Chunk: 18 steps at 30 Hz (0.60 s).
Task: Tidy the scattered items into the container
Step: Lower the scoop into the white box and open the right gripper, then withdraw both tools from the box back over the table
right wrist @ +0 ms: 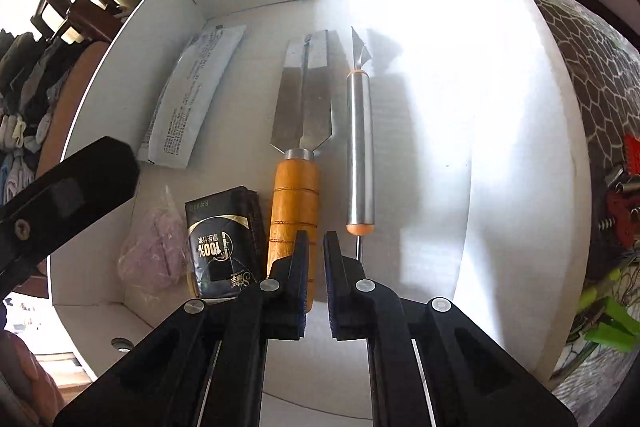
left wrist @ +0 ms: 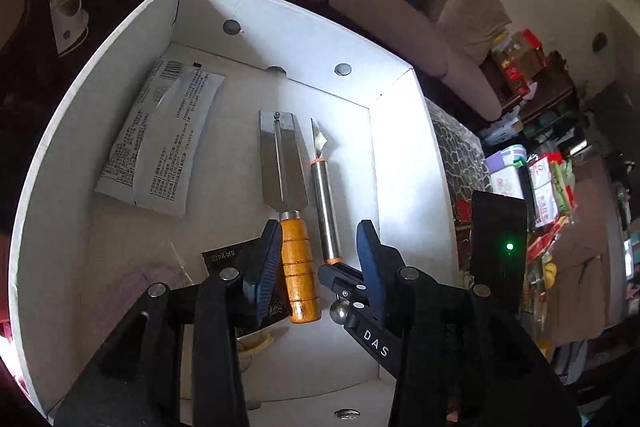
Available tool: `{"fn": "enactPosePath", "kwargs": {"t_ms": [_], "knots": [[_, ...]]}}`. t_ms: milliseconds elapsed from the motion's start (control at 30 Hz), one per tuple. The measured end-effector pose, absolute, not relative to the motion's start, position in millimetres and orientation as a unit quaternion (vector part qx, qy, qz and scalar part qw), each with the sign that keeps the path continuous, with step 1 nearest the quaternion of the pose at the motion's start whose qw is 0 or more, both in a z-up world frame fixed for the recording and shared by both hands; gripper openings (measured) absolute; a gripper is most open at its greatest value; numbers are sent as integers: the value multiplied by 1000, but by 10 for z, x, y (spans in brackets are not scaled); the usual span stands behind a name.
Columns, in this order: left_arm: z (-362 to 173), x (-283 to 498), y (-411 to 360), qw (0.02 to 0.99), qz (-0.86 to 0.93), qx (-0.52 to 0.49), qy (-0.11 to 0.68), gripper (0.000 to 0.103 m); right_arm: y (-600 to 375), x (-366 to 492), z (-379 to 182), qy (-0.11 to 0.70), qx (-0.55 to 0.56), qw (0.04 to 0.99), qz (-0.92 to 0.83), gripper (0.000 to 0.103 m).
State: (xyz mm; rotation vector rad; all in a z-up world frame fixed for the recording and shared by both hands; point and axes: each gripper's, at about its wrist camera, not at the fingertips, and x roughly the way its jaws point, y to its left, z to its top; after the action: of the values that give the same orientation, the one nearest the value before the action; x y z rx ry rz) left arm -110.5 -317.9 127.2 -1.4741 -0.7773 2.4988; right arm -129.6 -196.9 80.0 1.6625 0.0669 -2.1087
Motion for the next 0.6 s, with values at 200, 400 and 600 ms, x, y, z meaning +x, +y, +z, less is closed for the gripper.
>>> {"fn": "enactPosePath", "kwargs": {"t_ms": [200, 400, 600], "knots": [[1446, -873, -3080, 41, 849, -483, -209, 86, -1652, -1198, 1124, 1, 565, 233, -792, 9], [1541, -618, -2969, 19, 852, -487, -189, 103, -1448, -915, 1416, 41, 528, 224, -818, 56], [1778, -210, -3006, -23, 864, -481, -147, 103, -1532, -527, 1656, 88, 491, 230, -836, 103]]}}
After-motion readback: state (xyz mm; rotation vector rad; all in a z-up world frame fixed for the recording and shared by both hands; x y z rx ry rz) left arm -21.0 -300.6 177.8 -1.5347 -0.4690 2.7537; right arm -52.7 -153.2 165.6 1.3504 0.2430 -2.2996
